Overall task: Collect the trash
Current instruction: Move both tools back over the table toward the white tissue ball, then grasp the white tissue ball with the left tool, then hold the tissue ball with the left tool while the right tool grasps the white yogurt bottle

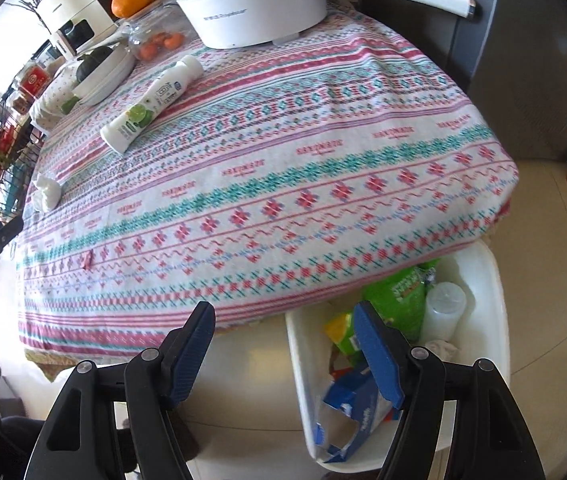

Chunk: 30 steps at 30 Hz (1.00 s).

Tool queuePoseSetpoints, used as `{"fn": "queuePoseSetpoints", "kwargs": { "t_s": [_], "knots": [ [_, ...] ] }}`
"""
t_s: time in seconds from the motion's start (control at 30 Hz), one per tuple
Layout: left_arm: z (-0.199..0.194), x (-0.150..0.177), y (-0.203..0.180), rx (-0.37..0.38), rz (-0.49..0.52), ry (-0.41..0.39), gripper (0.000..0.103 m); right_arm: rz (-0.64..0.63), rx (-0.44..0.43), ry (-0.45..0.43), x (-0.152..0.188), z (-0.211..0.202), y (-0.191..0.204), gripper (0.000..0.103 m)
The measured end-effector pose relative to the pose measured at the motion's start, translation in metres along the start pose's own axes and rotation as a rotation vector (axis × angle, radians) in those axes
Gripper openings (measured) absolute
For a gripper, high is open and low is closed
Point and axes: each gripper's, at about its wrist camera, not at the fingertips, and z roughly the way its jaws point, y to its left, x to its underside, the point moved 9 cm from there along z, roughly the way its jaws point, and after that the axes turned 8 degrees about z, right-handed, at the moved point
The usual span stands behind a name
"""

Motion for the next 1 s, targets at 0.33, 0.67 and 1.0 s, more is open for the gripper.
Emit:
{"fn": "queuePoseSetpoints", "kwargs": {
  "t_s": [0.33,0.67,1.0],
  "knots": [
    [0.052,-0.009,0.053,-0.010,-0.135,-0.003,0.086,-0.023,-0.024,0.004,-0.017,0.018,0.049,0.073],
    [0.091,-0.002,0.052,0.040,-0.229,0.116,0.048,-0.017,-0.060,-0.060,-0.033,0.022,0.090,0.073],
    [0.066,0.009,0.054,0.131,-0.278,0.106,0.032,0.004,-0.099,-0.158,-0.067,0.031,0.130,0.077]
  ]
}}
